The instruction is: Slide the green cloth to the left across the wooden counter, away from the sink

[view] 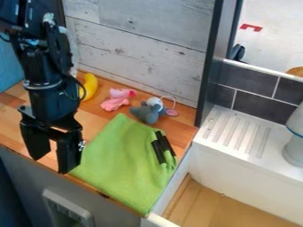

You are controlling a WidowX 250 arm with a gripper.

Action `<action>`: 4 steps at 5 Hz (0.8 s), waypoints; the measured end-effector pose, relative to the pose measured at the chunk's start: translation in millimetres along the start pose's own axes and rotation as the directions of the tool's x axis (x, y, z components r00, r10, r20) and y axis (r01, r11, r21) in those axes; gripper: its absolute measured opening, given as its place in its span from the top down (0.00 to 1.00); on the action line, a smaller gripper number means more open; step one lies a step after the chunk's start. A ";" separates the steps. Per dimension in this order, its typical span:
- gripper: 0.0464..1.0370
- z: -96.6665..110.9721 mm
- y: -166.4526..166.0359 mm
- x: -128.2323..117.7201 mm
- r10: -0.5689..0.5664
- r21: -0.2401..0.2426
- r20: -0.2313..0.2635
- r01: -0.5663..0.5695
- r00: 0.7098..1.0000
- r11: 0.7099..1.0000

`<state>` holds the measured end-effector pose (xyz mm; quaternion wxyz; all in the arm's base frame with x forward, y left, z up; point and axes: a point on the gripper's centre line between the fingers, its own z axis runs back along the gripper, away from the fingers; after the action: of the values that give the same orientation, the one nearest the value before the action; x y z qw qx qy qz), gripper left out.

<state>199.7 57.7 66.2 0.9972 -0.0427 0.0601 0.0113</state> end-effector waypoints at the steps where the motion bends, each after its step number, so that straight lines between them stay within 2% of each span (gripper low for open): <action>1: 0.04 -3.3 -0.3 -0.5 0.004 -0.003 -0.012 -0.004 1.000 1.000; 2: 0.04 -6.1 -30.8 18.5 -0.074 0.038 0.048 0.072 0.996 0.997; 3: 0.04 -0.2 -53.2 37.6 -0.127 0.065 0.126 0.119 0.984 0.991; 4: 0.04 -7.0 -60.0 49.2 -0.121 0.055 0.156 0.114 0.980 0.992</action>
<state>249.4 -1.7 58.3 0.9985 -0.0221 -0.0219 -0.0457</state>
